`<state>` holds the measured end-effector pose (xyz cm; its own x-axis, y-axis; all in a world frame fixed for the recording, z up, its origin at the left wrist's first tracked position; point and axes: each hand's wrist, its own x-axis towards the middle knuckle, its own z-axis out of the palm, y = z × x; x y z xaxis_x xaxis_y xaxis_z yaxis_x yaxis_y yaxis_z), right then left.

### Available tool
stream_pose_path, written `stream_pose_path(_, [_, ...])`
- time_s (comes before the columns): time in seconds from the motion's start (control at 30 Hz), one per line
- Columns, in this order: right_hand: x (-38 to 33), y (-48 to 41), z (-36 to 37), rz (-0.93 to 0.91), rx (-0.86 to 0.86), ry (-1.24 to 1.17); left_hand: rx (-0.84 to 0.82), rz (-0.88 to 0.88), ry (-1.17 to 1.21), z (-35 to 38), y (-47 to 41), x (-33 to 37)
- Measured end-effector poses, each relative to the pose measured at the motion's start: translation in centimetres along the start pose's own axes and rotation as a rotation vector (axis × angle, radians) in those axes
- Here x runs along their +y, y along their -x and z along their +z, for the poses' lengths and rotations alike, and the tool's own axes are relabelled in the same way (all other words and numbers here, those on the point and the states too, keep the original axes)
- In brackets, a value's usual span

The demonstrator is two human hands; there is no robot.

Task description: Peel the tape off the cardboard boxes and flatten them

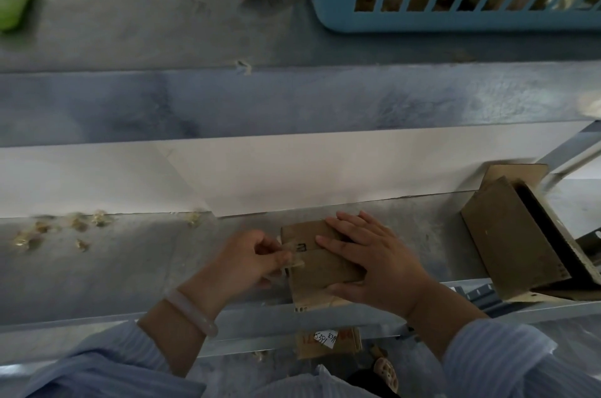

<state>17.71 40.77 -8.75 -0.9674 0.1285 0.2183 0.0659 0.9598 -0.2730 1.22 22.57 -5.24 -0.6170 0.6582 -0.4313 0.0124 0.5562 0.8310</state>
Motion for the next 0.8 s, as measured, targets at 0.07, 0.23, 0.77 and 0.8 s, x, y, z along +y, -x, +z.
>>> stream_pose_path(0.07, [-0.1, -0.1, -0.1, 0.004, -0.010, 0.006, 0.053, 0.085, -0.097, -0.1, 0.1, 0.2])
stream_pose_path(0.23, [-0.4, -0.2, -0.5, 0.031, -0.055, 0.003, 0.166, 0.303, -0.354, -0.1, 0.3, 1.1])
stream_pose_path(0.77, [-2.8, -2.3, -2.1, 0.356, -0.004, -0.268, 0.040, 0.381, -0.141, 2.1, -0.7, 2.2])
stream_pose_path(0.8, [-2.9, -2.4, -2.0, 0.380, 0.017, -0.267, 0.054, 0.394, -0.156, 2.3, -0.7, 2.0])
